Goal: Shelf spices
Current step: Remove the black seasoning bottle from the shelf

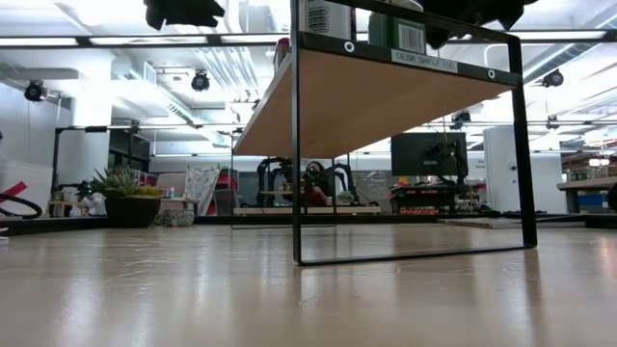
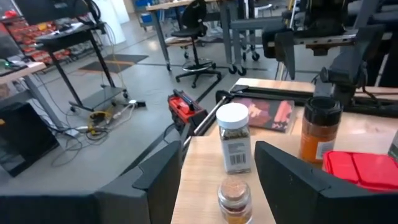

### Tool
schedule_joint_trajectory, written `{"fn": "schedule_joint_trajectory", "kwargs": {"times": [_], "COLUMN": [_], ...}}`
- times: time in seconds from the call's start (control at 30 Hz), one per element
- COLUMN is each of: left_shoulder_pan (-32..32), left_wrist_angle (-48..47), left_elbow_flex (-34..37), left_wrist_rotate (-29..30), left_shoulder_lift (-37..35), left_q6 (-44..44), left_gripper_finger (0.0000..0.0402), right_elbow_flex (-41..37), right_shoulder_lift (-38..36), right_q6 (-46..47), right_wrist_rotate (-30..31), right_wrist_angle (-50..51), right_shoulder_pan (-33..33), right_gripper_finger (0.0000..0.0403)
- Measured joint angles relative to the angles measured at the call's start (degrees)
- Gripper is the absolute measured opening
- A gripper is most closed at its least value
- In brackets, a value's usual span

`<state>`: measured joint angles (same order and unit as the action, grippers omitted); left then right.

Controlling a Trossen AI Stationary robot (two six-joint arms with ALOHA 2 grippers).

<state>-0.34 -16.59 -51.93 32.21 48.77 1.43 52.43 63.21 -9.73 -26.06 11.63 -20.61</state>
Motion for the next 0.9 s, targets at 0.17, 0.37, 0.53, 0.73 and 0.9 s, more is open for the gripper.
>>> {"fn": "schedule_joint_trajectory", "kwargs": {"times": [0.17,0.37,0.53,0.73,0.9], "left_shoulder_pan": [-0.02,0.04,0.09,0.80,1.94], "left_wrist_angle": [1.94,3.10,3.46,3.28,3.29], "left_elbow_flex": [1.89,3.13,3.31,3.51,3.64], "left_wrist_rotate": [-0.27,-0.33,-1.75,-1.78,-1.80], "left_shoulder_lift": [-0.50,-1.77,-2.38,-1.43,-0.67], "left_q6": [-0.05,0.01,-0.95,-1.09,-1.09], "left_gripper_finger": [0.0192,0.0192,0.0192,0.0192,0.0192], "right_elbow_flex": [0.00,-0.09,-0.09,-0.11,-0.11], "right_shoulder_lift": [3.28,5.91,8.38,11.05,13.08], "right_q6": [-0.33,-0.33,-0.04,0.23,0.38], "right_wrist_rotate": [-0.04,-1.29,-2.49,-2.88,-2.95], "right_wrist_angle": [-2.16,-5.28,-7.20,-10.67,-13.41], "right_shoulder_pan": [0.27,0.59,1.27,1.84,2.02], "right_gripper_finger": [0.0341,0.0341,0.0341,0.0341,0.0341]}}
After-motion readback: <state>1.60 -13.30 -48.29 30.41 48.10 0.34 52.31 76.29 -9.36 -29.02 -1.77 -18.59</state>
